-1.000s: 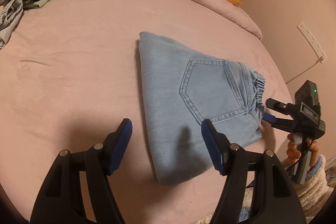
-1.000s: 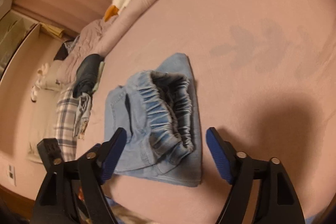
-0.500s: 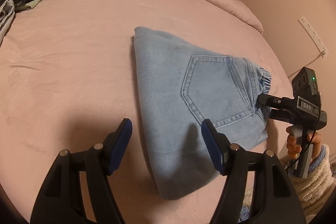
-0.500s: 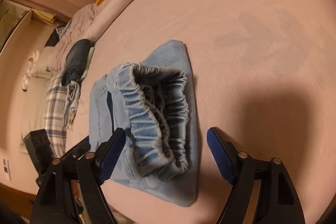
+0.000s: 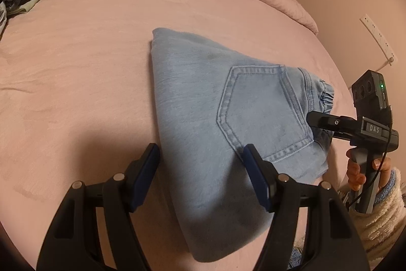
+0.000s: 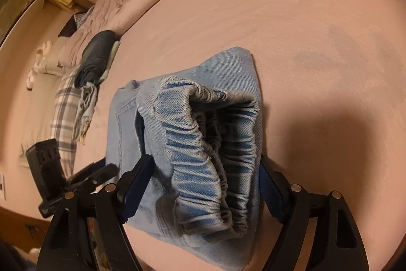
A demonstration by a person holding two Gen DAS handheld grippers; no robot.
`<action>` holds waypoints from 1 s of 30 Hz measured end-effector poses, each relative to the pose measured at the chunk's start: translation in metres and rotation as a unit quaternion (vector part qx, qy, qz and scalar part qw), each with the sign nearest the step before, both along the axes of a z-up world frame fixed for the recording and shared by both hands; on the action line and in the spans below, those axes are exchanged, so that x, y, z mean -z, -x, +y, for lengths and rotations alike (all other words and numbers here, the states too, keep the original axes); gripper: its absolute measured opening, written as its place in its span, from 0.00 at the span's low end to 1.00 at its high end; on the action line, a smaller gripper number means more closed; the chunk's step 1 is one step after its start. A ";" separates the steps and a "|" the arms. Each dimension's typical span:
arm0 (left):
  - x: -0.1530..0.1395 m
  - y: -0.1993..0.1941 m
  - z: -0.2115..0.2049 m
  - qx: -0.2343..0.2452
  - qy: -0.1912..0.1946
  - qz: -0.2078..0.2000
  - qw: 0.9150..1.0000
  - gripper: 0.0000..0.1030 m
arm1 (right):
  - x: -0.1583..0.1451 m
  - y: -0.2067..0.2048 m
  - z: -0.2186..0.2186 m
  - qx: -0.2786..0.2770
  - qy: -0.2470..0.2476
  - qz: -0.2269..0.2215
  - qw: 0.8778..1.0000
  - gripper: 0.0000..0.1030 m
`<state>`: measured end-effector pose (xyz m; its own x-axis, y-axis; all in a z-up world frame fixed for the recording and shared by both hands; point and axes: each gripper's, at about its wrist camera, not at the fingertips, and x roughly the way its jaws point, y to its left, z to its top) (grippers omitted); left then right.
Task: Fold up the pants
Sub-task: 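Grasp the waistband edge with the right tool and lift it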
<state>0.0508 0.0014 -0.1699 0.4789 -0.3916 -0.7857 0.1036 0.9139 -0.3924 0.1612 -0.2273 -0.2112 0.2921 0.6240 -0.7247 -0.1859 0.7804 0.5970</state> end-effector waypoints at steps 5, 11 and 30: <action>0.000 -0.005 -0.003 0.005 0.002 0.001 1.000 0.66 | 0.000 0.001 0.002 -0.001 -0.001 -0.005 1.000 0.79; 0.001 -0.007 -0.005 0.012 0.002 0.002 1.000 0.66 | 0.000 0.003 0.003 0.000 -0.006 -0.011 1.000 0.80; -0.003 -0.014 -0.017 0.016 -0.018 -0.006 1.000 0.59 | -0.006 0.015 0.018 0.008 0.034 -0.056 0.998 0.72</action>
